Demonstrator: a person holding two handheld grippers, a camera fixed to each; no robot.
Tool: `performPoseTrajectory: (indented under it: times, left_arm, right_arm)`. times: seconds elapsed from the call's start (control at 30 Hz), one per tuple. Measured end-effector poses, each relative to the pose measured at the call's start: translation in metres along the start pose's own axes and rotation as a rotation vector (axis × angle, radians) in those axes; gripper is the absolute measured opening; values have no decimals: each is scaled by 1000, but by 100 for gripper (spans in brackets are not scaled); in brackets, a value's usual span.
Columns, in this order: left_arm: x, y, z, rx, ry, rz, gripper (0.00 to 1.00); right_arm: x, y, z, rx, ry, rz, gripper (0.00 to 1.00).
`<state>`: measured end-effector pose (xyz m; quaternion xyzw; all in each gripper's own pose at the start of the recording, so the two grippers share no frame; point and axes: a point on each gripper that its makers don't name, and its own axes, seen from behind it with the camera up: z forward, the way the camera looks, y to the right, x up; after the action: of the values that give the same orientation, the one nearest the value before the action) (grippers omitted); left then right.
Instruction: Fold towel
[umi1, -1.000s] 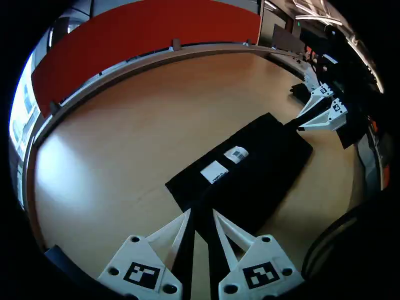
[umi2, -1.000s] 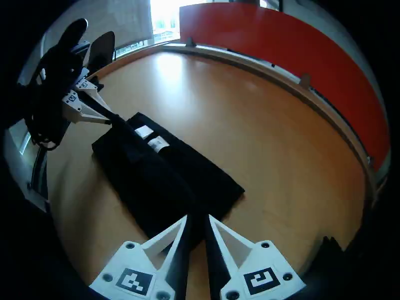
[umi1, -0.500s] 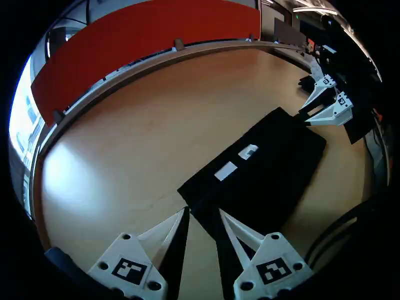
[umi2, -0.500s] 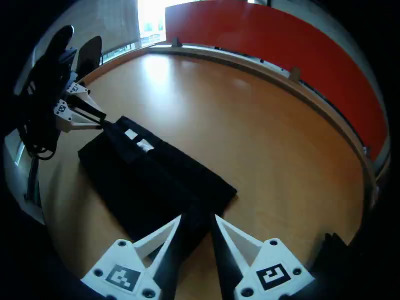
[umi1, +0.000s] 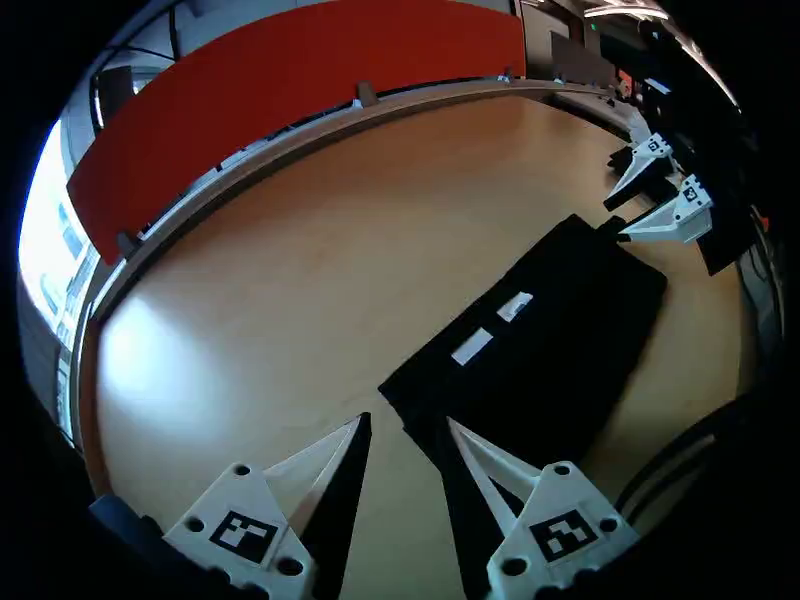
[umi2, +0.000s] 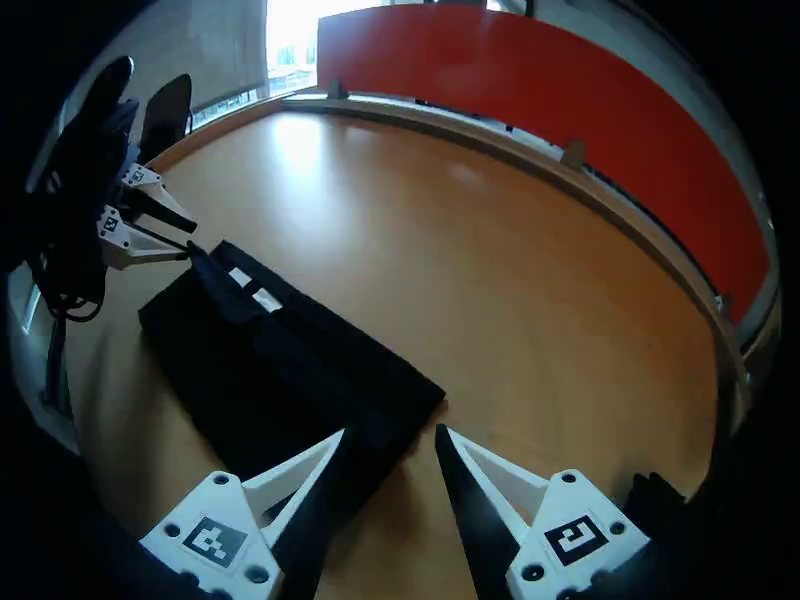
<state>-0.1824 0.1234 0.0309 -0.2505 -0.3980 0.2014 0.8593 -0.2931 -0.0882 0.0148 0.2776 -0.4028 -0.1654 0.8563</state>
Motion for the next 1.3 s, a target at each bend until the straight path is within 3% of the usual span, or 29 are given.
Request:
performPoseTrajectory:
  times: [0.1, 0.27, 0.47, 1.0, 1.3]
  left_arm:
    - [2, -4, -1, 12, 5, 1, 48]
    - [4, -9, -3, 27, 8, -4, 63]
    - [7, -8, -7, 27, 17, -16, 90]
    - [-1, 8, -20, 0, 17, -47, 93]
    - [-12, 16, -34, 1, 17, -103, 93]
  right_arm:
    - [3, 3, 0, -9, 7, -3, 66]
    - [6, 9, 0, -35, 17, -10, 100]
    - [8, 11, -2, -48, 31, 3, 100]
    - [3, 0, -18, -38, 53, 17, 100]
    - [-12, -11, -32, -35, 56, 37, 100]
